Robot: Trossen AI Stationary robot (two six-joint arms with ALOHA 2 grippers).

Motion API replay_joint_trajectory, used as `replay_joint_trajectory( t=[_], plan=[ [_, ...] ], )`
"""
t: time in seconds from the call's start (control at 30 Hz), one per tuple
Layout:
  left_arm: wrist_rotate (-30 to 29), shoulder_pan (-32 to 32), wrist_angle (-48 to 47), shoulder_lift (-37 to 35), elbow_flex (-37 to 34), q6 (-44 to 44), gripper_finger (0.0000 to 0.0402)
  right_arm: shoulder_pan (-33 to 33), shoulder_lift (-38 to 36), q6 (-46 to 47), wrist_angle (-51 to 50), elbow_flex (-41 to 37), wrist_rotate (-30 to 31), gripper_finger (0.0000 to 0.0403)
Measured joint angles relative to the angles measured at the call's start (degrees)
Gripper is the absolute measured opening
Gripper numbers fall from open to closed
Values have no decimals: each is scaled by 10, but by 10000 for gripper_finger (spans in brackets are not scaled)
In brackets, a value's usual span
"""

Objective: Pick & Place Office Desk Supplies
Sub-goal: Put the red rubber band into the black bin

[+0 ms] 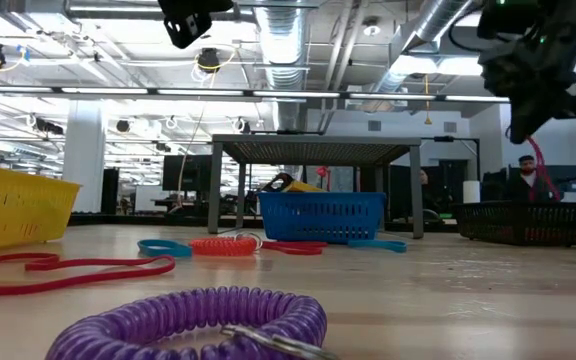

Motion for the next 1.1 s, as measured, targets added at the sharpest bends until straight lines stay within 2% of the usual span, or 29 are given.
replay_joint_trajectory(
  t=[0.2, 0.37, 0.5, 0.77, 0.87, 0.97, 1.1],
  plan=[
    [0, 0, -3, 0, 0, -2, 126, -46, 0, -13, 9, -16, -10, 3],
    [0, 0, -4, 0, 0, -2, 126, -74, 4, -33, 9, -17, -9, 32],
    [0, 0, -4, 0, 0, -2, 126, -85, 15, -41, 9, -17, -10, 78],
    [0, 0, -4, 0, 0, -2, 126, -88, 56, -71, 9, -17, -14, 203],
    [0, 0, -4, 0, 0, -2, 126, -88, 73, -68, 4, -17, -12, 236],
    [6, 0, -7, 0, 0, -2, 126, -88, 90, -70, 2, -17, -2, 245],
    [12, 0, -34, -1, 0, -2, 126, -88, 114, -72, -11, -17, 9, 231]
  ],
)
